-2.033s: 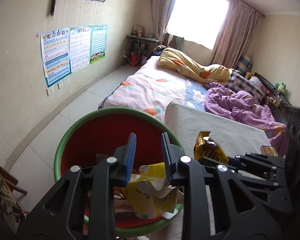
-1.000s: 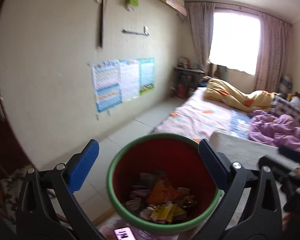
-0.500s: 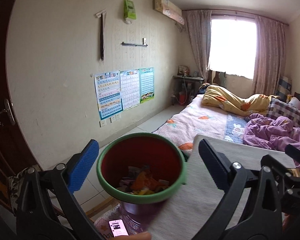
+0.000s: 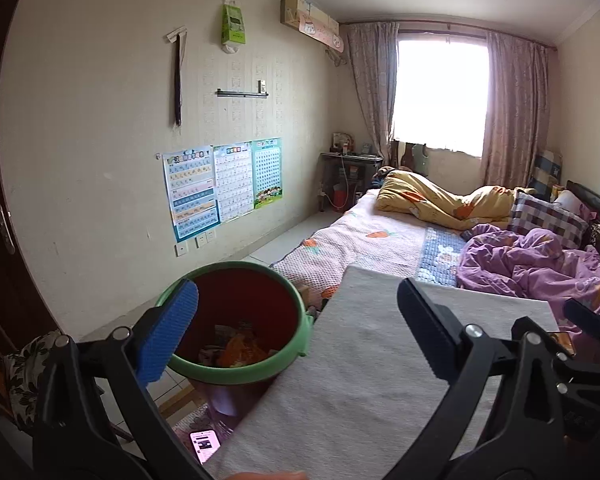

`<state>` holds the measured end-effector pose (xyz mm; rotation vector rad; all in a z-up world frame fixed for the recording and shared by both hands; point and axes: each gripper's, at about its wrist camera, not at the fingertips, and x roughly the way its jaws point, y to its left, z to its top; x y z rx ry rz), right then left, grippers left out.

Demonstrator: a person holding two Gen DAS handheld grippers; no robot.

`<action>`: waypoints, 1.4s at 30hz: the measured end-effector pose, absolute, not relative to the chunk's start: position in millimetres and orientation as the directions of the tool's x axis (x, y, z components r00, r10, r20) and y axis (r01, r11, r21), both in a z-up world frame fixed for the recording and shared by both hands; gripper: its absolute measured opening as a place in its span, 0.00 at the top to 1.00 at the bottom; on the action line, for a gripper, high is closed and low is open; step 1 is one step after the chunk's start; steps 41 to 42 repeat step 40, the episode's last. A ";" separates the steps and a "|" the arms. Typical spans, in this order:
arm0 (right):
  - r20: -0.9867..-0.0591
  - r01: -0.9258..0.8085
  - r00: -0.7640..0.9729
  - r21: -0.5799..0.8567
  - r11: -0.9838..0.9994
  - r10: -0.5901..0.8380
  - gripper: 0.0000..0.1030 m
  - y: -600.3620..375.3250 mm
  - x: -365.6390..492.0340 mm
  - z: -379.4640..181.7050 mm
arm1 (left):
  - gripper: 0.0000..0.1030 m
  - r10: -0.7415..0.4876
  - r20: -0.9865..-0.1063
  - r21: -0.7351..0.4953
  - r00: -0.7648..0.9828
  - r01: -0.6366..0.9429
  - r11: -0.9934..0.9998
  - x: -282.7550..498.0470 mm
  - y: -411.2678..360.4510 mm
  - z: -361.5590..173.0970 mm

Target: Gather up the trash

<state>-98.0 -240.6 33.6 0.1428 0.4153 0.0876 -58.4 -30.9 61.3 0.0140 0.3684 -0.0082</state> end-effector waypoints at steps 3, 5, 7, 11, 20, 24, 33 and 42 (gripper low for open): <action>-0.395 -0.044 0.913 0.156 0.987 0.103 0.07 -246.0 -101.6 33.3 | 0.05 -0.013 -0.359 0.013 0.933 0.019 1.000 -59.8 -37.5 62.5; -0.396 -0.040 0.913 0.156 0.987 0.099 0.07 -248.9 -104.3 33.1 | 0.05 -0.018 -0.356 0.014 0.934 0.025 1.000 -61.0 -39.8 62.7; -0.394 -0.039 0.914 0.156 0.987 0.098 0.07 -248.9 -105.6 33.9 | 0.05 -0.025 -0.352 0.020 0.936 0.034 0.999 -62.4 -44.3 62.9; -0.393 -0.039 0.914 0.157 0.987 0.099 0.07 -249.2 -106.3 33.3 | 0.05 -0.034 -0.351 0.023 0.936 0.045 0.999 -65.1 -48.8 61.8; -0.394 -0.043 0.914 0.150 0.988 0.100 0.07 -249.8 -105.6 34.0 | 0.05 -0.026 -0.364 0.022 0.931 0.037 0.999 -61.1 -47.6 59.4; -0.402 -0.039 0.910 0.147 0.988 0.096 0.07 -251.1 -103.2 32.8 | 0.05 -0.028 -0.367 0.022 0.930 0.038 0.999 -59.1 -48.1 58.7; -0.567 0.110 0.823 0.095 0.989 -0.037 0.07 -286.4 -85.6 -25.1 | 0.05 -0.047 -0.397 0.022 0.917 0.061 0.998 -49.3 -49.0 52.4; -0.764 0.342 0.616 0.043 0.939 -0.190 0.07 -360.3 -69.9 -121.4 | 0.05 -0.040 -0.437 0.017 0.898 0.053 0.998 -34.1 -38.8 41.4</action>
